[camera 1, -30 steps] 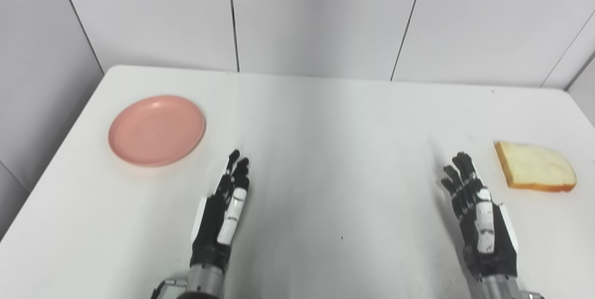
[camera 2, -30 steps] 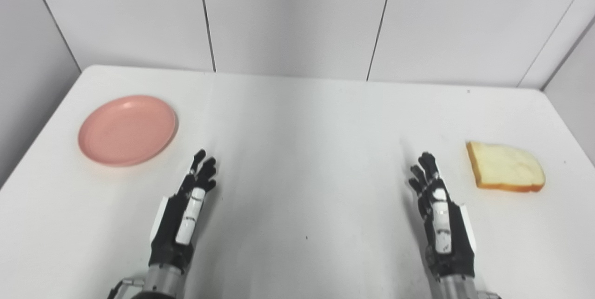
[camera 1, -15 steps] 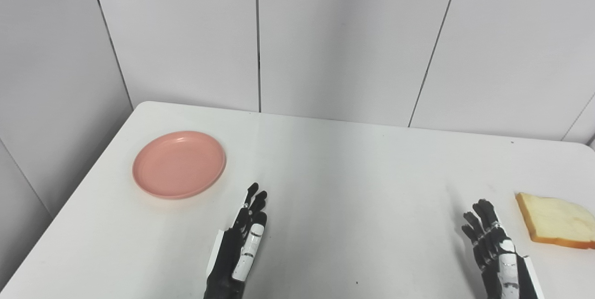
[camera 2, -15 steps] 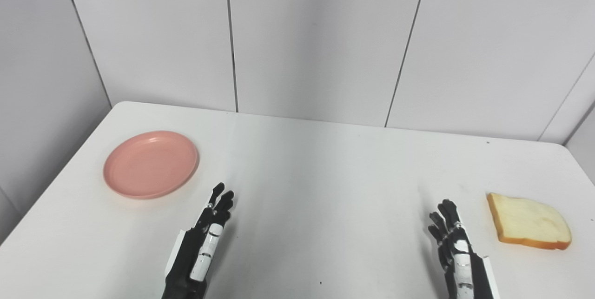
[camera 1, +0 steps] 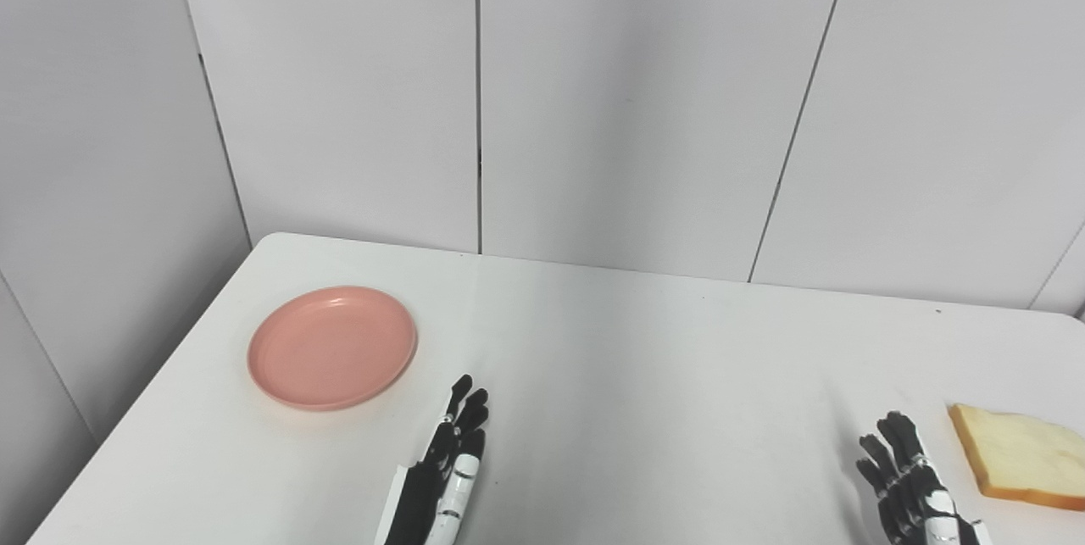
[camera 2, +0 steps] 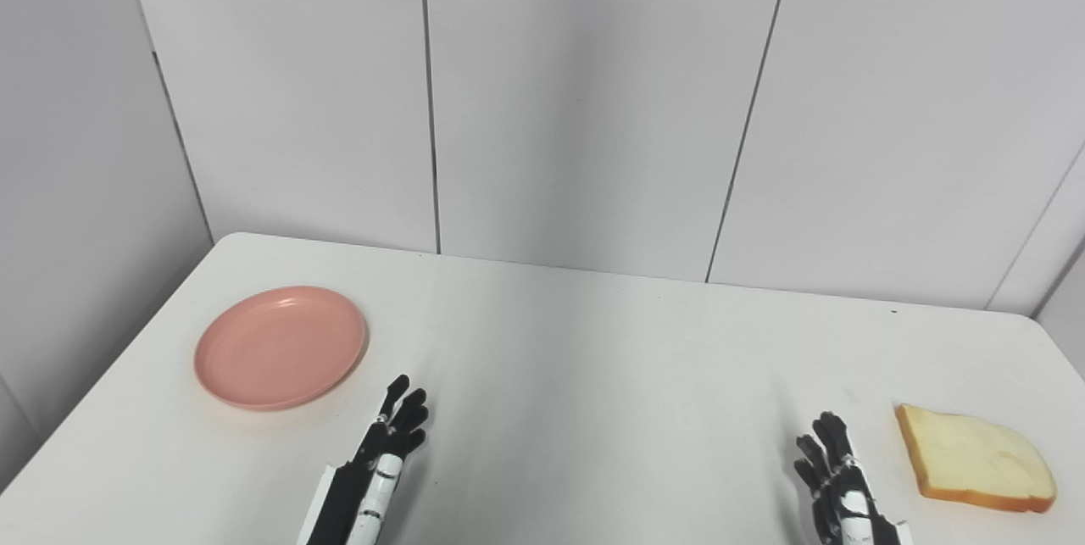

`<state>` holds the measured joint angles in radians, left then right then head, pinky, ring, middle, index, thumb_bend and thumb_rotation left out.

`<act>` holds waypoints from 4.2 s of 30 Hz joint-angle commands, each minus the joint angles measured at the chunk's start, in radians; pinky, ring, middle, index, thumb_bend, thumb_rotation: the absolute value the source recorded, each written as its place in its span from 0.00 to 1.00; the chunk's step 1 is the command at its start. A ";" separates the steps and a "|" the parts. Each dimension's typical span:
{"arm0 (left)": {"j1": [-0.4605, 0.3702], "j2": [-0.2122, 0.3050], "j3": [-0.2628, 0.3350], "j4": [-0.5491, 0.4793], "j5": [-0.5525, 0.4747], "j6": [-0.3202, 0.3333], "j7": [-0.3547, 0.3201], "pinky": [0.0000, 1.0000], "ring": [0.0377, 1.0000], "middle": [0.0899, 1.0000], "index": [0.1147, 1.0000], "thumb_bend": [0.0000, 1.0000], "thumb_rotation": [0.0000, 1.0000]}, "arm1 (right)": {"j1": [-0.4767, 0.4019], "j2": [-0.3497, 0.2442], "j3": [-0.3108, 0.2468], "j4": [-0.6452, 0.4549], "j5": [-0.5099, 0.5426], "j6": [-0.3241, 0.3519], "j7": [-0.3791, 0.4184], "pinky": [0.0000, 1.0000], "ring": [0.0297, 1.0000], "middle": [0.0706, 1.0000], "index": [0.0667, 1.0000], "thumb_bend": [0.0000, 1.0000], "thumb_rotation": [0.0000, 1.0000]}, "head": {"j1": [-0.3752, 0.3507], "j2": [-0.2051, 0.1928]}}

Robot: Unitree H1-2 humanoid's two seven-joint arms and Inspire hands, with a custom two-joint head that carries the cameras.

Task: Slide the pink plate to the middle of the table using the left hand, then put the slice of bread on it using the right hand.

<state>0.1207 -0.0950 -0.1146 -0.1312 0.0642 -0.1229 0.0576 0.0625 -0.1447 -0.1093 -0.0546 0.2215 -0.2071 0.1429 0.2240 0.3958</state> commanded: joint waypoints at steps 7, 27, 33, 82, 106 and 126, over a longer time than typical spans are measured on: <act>-0.106 0.057 0.093 -0.197 -0.079 0.079 -0.017 0.99 0.93 0.92 0.91 0.78 0.89 | 0.022 0.024 0.011 0.187 -0.040 -0.058 -0.005 0.92 0.91 0.94 0.93 0.76 1.00 | -0.030 -0.017; -0.439 0.303 0.307 -0.046 -0.130 0.114 -0.037 0.93 0.92 0.93 0.93 0.92 0.88 | 0.015 0.030 0.005 0.203 -0.056 -0.063 -0.010 0.89 0.90 0.93 0.91 0.78 1.00 | -0.025 -0.026; -0.554 0.399 0.361 0.114 -0.181 0.091 -0.066 0.96 0.94 0.93 0.89 0.95 0.87 | 0.019 0.030 0.006 0.198 -0.054 -0.065 -0.008 0.88 0.90 0.92 0.91 0.78 1.00 | -0.032 -0.023; -0.811 0.520 0.438 1.142 -0.338 -0.307 -0.186 0.85 0.93 0.94 0.88 0.87 0.84 | 0.043 0.048 -0.001 0.152 -0.073 -0.033 -0.025 0.81 0.84 0.87 0.87 0.78 1.00 | -0.064 0.002; -0.827 0.468 0.436 1.229 -0.400 -0.301 -0.313 0.84 0.92 0.94 0.91 0.94 0.75 | 0.045 0.056 0.006 0.136 -0.076 -0.015 -0.040 0.78 0.82 0.85 0.85 0.81 1.00 | -0.077 0.011; -0.824 0.378 0.382 1.218 -0.398 -0.301 -0.358 0.76 0.93 0.95 0.92 0.88 0.78 | 0.055 0.059 0.017 0.116 -0.080 -0.020 -0.040 0.76 0.81 0.85 0.85 0.80 1.00 | -0.095 0.028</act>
<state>-0.6850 0.3075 0.2774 1.0980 -0.3415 -0.4066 -0.2939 0.0773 -0.1189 -0.1153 -0.0600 0.1391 -0.2219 0.1005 0.1273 0.4234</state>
